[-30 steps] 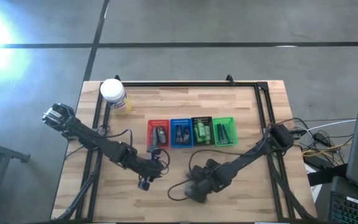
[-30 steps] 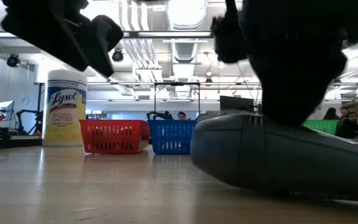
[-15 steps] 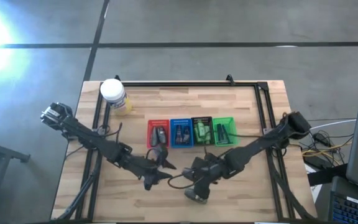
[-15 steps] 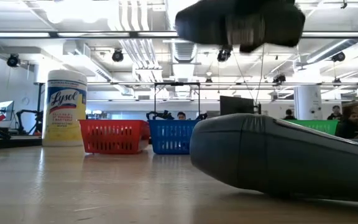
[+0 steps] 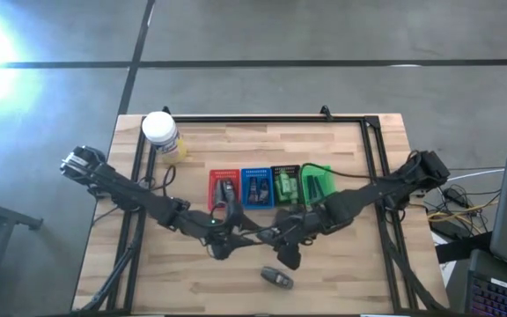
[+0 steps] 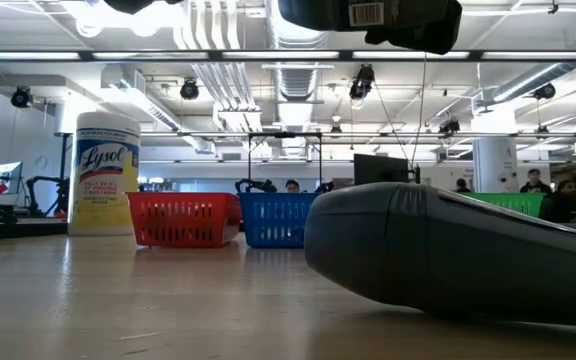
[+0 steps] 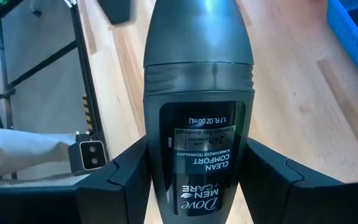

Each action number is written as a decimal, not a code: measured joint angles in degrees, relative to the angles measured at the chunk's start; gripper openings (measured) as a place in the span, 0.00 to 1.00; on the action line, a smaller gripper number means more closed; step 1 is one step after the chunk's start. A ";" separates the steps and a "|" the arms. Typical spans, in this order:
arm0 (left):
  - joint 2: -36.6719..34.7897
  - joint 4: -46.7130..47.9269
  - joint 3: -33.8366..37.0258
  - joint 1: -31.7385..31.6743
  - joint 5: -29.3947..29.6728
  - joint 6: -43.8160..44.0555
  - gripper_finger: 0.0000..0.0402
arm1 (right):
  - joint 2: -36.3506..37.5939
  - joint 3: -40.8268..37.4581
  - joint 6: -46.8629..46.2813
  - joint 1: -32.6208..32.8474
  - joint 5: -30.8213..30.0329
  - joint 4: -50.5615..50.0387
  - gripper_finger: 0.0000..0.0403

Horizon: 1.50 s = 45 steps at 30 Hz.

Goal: Pick & Place Travel size toiletries
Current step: Put the black deodorant into the red bin

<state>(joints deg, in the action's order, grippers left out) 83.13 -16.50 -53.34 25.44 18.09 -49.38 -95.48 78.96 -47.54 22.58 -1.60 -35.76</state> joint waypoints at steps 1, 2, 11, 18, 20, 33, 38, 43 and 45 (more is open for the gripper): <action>0.37 -0.05 -0.05 -0.29 -0.03 0.04 0.68 | 0.00 0.00 0.09 -0.11 0.17 0.10 0.47; 0.70 -0.05 -0.18 -0.35 -0.10 0.03 0.69 | 0.00 0.00 0.19 -0.19 0.23 0.12 0.47; 5.50 -2.49 -1.45 -1.65 -2.65 -2.49 0.73 | -0.02 0.00 0.41 -0.30 2.24 0.75 0.47; 8.96 -4.90 -4.19 -3.00 -4.83 -3.13 0.72 | -0.02 0.00 0.69 -0.47 2.25 1.40 0.47; 9.45 -4.78 -4.67 -3.11 -5.57 -3.19 0.72 | -0.04 0.00 0.82 -0.51 2.26 1.41 0.47; 9.55 -3.84 -4.74 -3.91 -8.20 -3.13 0.48 | -0.04 0.00 1.25 -0.69 2.63 1.58 0.47; 9.73 -3.82 -4.72 -4.29 -8.33 -3.26 0.54 | -0.07 0.00 1.24 -0.69 3.16 1.58 0.47; 9.86 -3.24 -4.62 -4.87 -7.57 -3.24 0.65 | -0.07 0.00 1.26 -0.67 3.80 2.54 0.47; 9.86 -2.95 -4.61 -5.24 -7.54 -3.26 0.67 | -0.07 0.00 1.28 -0.67 3.87 2.54 0.47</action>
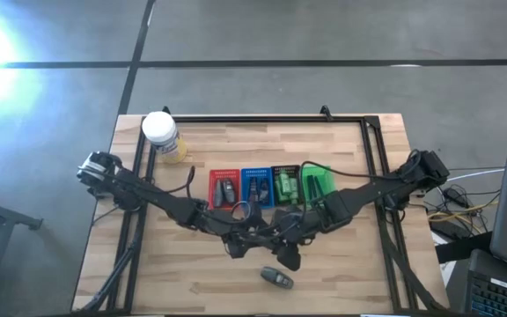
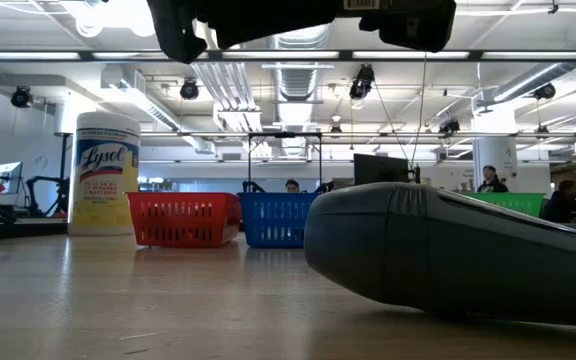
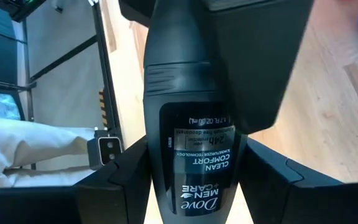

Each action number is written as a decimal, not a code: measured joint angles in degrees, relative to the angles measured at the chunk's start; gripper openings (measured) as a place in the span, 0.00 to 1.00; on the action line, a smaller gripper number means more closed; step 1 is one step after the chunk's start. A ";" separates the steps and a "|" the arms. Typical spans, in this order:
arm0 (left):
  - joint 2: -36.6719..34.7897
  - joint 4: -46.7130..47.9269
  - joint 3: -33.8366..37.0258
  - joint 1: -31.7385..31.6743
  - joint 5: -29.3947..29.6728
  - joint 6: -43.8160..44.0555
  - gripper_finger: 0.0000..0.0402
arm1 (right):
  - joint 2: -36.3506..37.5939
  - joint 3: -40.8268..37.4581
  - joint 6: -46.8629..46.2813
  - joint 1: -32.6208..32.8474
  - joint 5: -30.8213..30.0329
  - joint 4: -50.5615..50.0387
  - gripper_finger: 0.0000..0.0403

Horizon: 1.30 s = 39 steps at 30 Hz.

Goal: Pick & Place Travel size toiletries
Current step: Put the black deodorant into the red bin

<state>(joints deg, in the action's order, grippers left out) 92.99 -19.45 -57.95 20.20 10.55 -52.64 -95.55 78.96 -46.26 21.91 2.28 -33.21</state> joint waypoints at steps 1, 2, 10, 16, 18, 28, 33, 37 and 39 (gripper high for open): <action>0.00 0.36 0.00 -0.14 -0.03 0.02 0.68 | 0.00 0.00 0.00 0.00 0.01 -0.02 0.47; 0.00 0.91 0.00 -0.27 -0.01 0.01 0.69 | 0.00 0.00 0.00 0.00 -0.01 -0.01 0.47; -0.02 0.60 0.02 0.54 -0.90 -0.71 0.66 | 0.00 0.00 0.00 0.00 -0.06 -0.02 0.47; -0.02 0.01 0.02 0.76 -0.85 -0.65 0.60 | 0.00 0.00 0.17 -0.21 -0.24 0.04 0.47; -0.02 -0.03 0.02 0.77 -0.79 -0.57 0.59 | 0.00 0.00 0.17 -0.31 -0.25 0.11 0.47; -0.11 0.10 0.02 1.08 -0.60 -0.50 0.51 | -0.01 0.00 0.20 -0.52 -0.23 0.17 0.47; -0.21 0.86 0.02 1.12 1.30 -0.48 0.51 | 0.00 0.00 0.32 -0.57 -0.57 0.02 0.53; -1.26 5.70 0.02 1.25 8.13 1.77 0.51 | 0.52 0.08 0.24 -0.70 -1.75 -2.46 0.65; -2.39 9.17 0.00 1.45 12.01 4.70 0.51 | 1.20 0.17 0.25 -0.70 -3.11 -3.86 0.70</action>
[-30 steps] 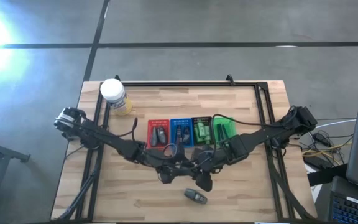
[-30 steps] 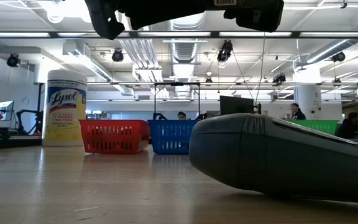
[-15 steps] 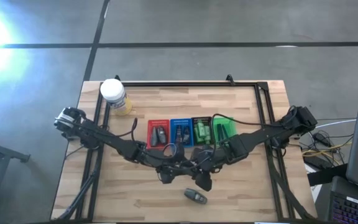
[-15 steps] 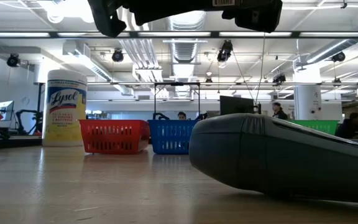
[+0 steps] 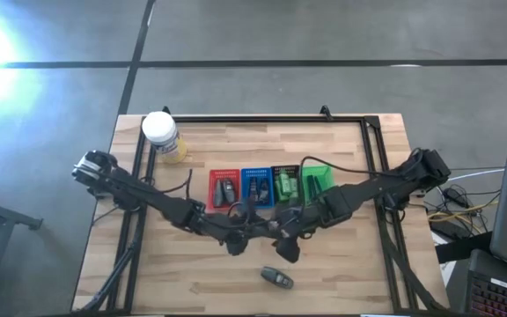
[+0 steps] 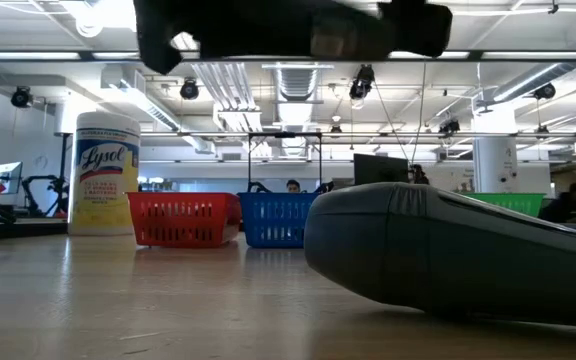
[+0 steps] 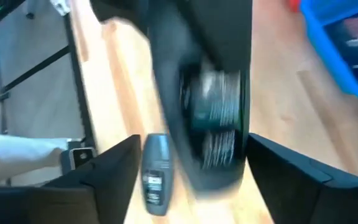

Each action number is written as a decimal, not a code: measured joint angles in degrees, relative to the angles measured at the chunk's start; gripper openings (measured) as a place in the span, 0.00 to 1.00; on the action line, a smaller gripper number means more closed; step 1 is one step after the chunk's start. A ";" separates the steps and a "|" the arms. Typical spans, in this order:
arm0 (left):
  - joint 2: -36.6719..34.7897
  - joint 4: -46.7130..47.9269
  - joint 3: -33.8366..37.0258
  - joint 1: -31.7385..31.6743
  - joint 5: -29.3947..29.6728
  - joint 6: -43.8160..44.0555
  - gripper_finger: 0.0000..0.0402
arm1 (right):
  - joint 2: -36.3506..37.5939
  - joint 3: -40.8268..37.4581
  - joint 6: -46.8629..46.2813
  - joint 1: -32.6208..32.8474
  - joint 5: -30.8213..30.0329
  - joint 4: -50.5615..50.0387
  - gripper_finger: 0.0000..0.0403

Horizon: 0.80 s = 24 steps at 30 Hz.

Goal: Pick & Place Travel size toiletries
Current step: Put the black deodorant into the red bin

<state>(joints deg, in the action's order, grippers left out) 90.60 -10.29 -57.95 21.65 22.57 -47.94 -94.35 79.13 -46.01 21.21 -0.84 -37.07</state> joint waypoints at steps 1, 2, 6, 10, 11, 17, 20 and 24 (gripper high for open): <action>-0.62 2.37 0.01 0.18 2.09 1.96 0.51 | 0.47 0.00 -0.02 0.06 -0.84 -0.94 0.73; -1.22 4.90 0.04 0.40 4.60 4.40 0.51 | 1.06 0.00 -0.06 0.14 -1.32 -1.61 0.75; -3.86 16.01 0.20 1.60 18.21 20.84 0.51 | 4.70 0.04 -1.37 0.89 -7.06 -6.95 0.83; -7.75 35.21 0.20 3.56 30.98 59.67 0.51 | 8.36 0.04 -8.44 2.32 -19.81 -16.50 0.88; -8.30 39.79 0.20 3.84 32.21 72.22 0.51 | 9.20 0.02 -11.01 2.73 -22.85 -18.97 0.89; -7.03 58.94 0.43 3.94 35.55 132.15 0.51 | 11.55 -0.09 -21.53 3.06 -32.47 -27.77 0.89; -4.26 60.04 1.73 2.51 31.24 140.65 0.51 | 11.46 -0.14 -21.04 2.69 -33.31 -27.81 0.87; -0.41 56.24 3.04 0.29 26.85 142.13 0.51 | 10.96 -0.17 -19.18 2.86 -33.23 -28.43 0.85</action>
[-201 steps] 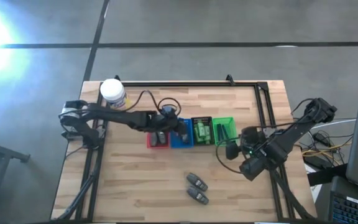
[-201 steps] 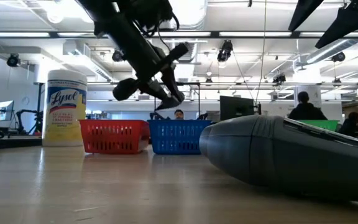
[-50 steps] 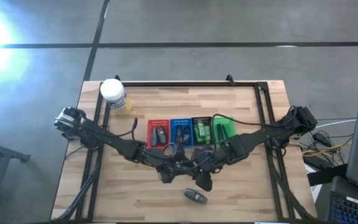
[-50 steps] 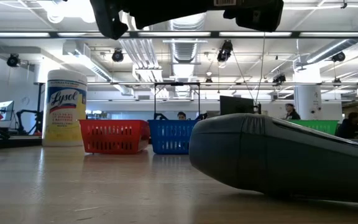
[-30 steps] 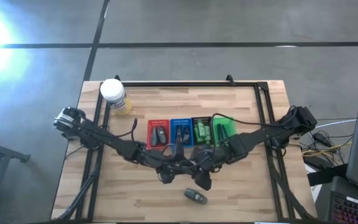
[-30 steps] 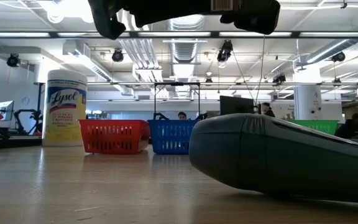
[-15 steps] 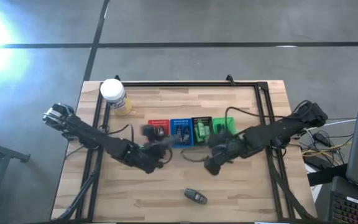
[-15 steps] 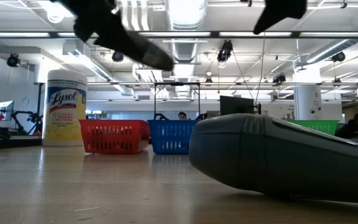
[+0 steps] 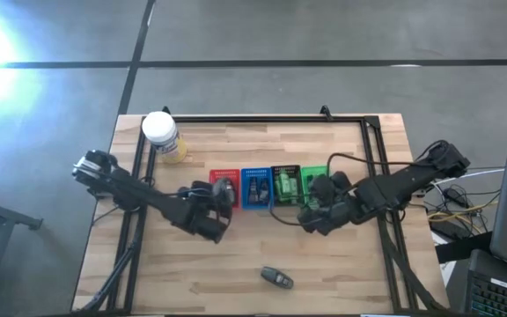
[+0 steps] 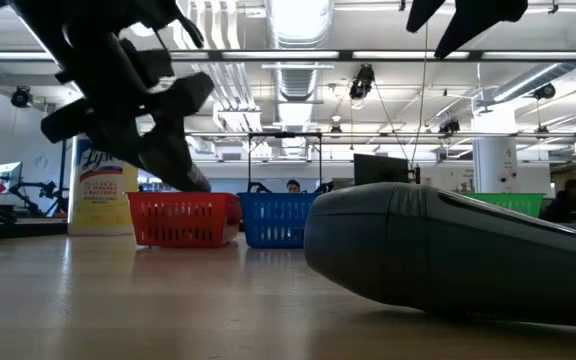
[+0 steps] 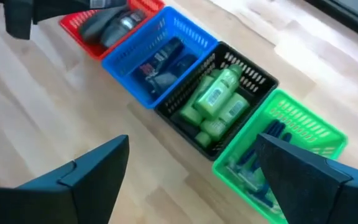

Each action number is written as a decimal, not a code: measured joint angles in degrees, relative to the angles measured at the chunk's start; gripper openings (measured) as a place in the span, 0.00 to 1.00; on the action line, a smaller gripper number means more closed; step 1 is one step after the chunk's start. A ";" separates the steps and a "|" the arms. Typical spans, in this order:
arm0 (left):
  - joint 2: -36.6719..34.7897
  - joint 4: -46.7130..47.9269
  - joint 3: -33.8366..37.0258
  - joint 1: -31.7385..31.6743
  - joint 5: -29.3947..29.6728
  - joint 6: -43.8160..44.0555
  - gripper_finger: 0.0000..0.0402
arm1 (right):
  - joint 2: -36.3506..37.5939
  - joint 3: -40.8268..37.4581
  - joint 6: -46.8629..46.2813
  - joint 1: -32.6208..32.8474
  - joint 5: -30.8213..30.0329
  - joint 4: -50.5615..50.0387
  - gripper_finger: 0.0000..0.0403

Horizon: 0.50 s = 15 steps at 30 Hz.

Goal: Pick & Place Travel size toiletries
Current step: Put the black deodorant into the red bin

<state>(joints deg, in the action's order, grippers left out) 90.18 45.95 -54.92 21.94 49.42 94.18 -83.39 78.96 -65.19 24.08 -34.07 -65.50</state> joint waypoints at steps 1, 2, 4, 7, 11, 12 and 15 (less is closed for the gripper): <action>0.63 -0.34 0.00 -0.47 -0.06 0.02 0.51 | -0.04 -0.03 0.10 -0.06 -0.02 -0.38 0.84; 1.09 -0.37 0.00 -1.06 -0.11 0.02 0.51 | -0.05 -0.05 0.40 -0.10 -0.04 -0.50 0.84; 1.30 -0.35 0.00 -1.86 -0.01 -0.12 0.51 | 0.06 -0.05 0.71 -0.17 -0.25 -0.50 0.83; 0.70 -0.35 -0.10 -2.50 0.00 -3.27 0.51 | 0.15 -0.07 0.85 0.09 -0.17 -0.74 0.81; -5.09 -0.19 -2.31 -2.20 -8.72 -22.85 0.51 | 0.41 -0.09 0.77 0.59 0.25 -1.86 0.82; -7.16 -0.57 -2.76 -2.24 -12.22 -29.66 0.51 | 0.41 -0.09 0.80 0.70 0.60 -1.88 0.82; -13.17 -1.25 -3.23 -5.87 -26.14 -45.53 0.51 | 0.42 -0.11 0.85 0.93 0.92 -1.90 0.84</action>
<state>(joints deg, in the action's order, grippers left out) 77.02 44.70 -58.15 16.07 23.28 48.66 -82.97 78.85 -64.34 25.00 -33.15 -67.40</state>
